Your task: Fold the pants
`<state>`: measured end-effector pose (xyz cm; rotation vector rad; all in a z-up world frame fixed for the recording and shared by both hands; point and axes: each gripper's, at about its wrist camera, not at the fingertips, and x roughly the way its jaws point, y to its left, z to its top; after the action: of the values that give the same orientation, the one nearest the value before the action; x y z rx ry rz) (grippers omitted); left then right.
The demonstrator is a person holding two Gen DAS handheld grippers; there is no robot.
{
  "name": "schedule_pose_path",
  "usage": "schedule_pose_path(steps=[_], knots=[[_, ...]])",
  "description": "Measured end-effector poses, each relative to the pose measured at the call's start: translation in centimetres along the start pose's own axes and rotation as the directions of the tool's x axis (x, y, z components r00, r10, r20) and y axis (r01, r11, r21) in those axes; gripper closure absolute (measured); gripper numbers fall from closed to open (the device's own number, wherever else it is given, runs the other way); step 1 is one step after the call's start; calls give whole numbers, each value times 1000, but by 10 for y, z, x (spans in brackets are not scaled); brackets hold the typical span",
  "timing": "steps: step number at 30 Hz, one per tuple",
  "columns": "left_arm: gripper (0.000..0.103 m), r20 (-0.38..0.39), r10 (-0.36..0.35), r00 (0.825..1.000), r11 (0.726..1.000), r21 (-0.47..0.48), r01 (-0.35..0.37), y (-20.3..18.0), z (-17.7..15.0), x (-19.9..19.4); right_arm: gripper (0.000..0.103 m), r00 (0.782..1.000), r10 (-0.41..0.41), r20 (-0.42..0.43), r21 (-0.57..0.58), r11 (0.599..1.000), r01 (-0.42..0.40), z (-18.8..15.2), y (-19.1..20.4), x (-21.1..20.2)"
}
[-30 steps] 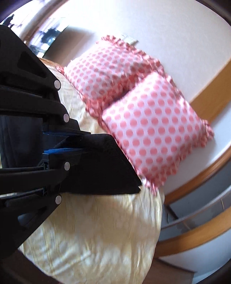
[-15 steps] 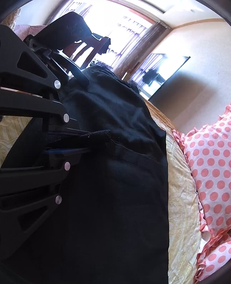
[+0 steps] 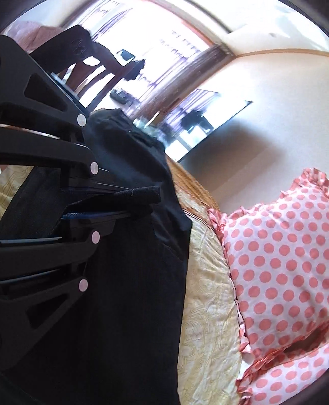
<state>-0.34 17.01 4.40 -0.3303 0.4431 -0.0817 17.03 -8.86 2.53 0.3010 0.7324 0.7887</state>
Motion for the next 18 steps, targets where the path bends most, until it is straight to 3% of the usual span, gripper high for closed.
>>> schedule_pose_path(steps=[4,8,9,12,13,18], knots=[[2,7,29,1000,999,-33,-29,13,-1,-5,91,992,-24,-121,-62,998,16,-29,6,19],[2,9,35,999,997,-63,-34,21,0,-8,88,992,-39,-120,-93,995,28,-41,6,18],[2,10,38,999,997,-65,-37,22,0,-9,85,992,-46,-119,-118,993,32,-42,9,17],[2,16,51,999,997,-64,-50,24,1,-11,47,992,-11,-129,-173,985,-11,-47,22,16],[2,18,54,998,997,-65,-53,25,1,-12,41,991,-13,-135,-203,979,-15,-48,29,15],[2,33,78,996,994,-76,-76,31,2,-20,42,998,19,-64,-246,969,-34,-44,44,6]])
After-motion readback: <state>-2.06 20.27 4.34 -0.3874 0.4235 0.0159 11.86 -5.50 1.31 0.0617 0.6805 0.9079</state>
